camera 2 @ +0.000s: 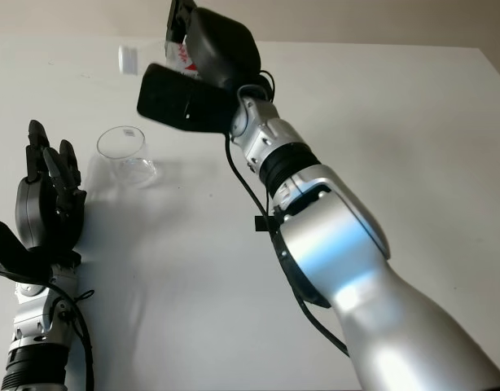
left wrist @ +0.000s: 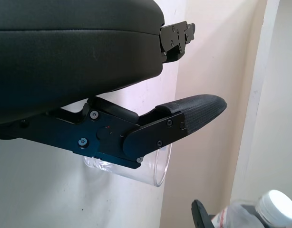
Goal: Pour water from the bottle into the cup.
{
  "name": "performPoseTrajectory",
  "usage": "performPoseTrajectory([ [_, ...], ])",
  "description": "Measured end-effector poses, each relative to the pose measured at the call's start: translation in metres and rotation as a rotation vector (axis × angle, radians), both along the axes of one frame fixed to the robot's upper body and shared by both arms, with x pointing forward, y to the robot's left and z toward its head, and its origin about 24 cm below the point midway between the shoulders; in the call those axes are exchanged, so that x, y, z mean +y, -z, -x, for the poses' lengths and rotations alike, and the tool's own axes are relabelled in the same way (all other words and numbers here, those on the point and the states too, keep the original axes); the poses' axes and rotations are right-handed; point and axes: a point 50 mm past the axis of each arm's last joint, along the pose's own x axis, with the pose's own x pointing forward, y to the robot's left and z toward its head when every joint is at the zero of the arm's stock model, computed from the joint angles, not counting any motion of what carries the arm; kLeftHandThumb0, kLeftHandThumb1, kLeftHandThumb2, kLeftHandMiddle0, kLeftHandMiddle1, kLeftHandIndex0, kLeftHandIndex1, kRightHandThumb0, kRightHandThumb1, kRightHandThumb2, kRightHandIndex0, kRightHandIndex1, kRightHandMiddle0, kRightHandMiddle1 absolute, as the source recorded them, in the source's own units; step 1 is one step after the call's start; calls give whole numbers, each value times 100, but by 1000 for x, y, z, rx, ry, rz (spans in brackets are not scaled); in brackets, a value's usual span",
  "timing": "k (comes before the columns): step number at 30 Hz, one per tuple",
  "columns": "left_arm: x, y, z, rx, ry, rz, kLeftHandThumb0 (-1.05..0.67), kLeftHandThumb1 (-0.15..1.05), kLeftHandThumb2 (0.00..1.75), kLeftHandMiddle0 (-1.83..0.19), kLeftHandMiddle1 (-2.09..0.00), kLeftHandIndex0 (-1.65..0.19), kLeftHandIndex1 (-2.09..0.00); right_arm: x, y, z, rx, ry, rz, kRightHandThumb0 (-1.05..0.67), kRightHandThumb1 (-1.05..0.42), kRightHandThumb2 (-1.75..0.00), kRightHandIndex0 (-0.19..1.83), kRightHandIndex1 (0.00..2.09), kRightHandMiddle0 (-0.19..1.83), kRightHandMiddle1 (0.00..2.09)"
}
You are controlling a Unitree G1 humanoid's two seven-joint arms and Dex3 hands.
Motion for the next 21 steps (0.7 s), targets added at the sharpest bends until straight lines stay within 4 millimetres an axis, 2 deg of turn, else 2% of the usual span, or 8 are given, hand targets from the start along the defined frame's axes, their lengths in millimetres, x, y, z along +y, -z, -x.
performPoseTrajectory([
  [1,0,0,0,0,1,0,-70,105,77,12,-5,18,-3,-2,0,-1,19,-5,-41,-12,-85,-47,125,209,109,209],
  [3,0,0,0,0,6,-2,-70,105,77,12,-5,18,-3,-6,2,-2,64,-25,-135,-11,-80,-58,128,209,121,209],
  [6,1,0,0,1,11,-7,-70,105,78,12,-5,18,-3,-13,7,-4,143,-58,-253,-15,-85,-50,127,209,131,209],
  [14,5,0,0,14,20,-17,-70,105,79,14,-5,19,-2,-39,20,-9,330,-188,-552,-17,-99,-34,137,209,129,209],
  [15,5,0,0,15,22,-17,-70,105,79,14,-5,19,-2,-42,21,-9,356,-207,-600,-15,-97,-37,144,209,133,209],
  [16,5,0,0,16,23,-17,-70,105,79,14,-5,19,-2,-45,23,-10,380,-222,-642,-13,-89,-54,163,209,154,209],
  [18,6,0,0,19,23,-20,-71,105,79,15,-5,19,-2,-51,28,-10,440,-261,-729,-12,-87,-59,179,209,170,209],
  [21,7,0,0,21,22,-24,-71,105,79,14,-5,19,-2,-60,37,-10,498,-286,-791,-11,-96,-43,173,209,153,209],
])
